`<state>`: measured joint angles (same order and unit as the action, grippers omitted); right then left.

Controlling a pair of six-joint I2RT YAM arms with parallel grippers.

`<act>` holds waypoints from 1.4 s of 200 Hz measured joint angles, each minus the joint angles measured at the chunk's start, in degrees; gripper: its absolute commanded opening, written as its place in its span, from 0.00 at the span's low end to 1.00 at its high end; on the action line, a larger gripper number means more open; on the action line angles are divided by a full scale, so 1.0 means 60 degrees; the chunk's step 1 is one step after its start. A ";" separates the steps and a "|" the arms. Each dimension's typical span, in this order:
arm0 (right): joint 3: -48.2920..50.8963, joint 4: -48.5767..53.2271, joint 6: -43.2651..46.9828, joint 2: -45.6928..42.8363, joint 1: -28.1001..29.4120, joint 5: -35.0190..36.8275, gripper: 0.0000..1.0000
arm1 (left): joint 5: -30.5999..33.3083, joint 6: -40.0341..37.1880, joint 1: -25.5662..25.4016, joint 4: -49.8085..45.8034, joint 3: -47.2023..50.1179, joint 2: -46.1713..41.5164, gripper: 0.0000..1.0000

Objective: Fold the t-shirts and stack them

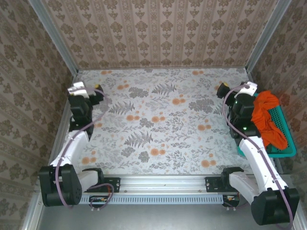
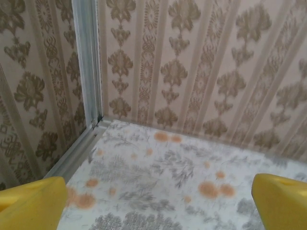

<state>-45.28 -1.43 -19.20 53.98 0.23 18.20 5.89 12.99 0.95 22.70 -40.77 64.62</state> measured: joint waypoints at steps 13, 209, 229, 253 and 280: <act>-0.0845 0.0907 -0.0368 0.0488 -0.0495 -0.0353 1.00 | -0.0219 0.0648 0.0295 -0.0710 -0.0849 0.0160 1.00; -0.5209 0.6317 0.0936 0.8204 -0.0532 -0.2233 0.22 | -0.1319 0.5158 -0.1501 -0.6182 -0.0448 0.0776 0.87; -0.6022 0.6353 0.1209 0.8812 0.0062 -0.2262 0.19 | -0.1472 0.5158 -0.1650 -0.6328 -0.0448 0.0776 0.87; -0.6947 0.6513 0.1537 0.9424 0.0798 -0.2473 0.22 | -0.1577 0.5140 -0.1647 -0.6532 -0.0448 0.0772 0.88; -0.7610 0.6462 0.1701 0.9803 0.1392 -0.3009 0.42 | -0.1789 0.5096 -0.1647 -0.6699 -0.0466 0.0772 0.91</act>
<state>-90.94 37.34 -8.99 112.79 8.58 0.14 -4.84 43.57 -8.93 -17.50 -43.57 69.25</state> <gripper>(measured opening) 0.314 0.894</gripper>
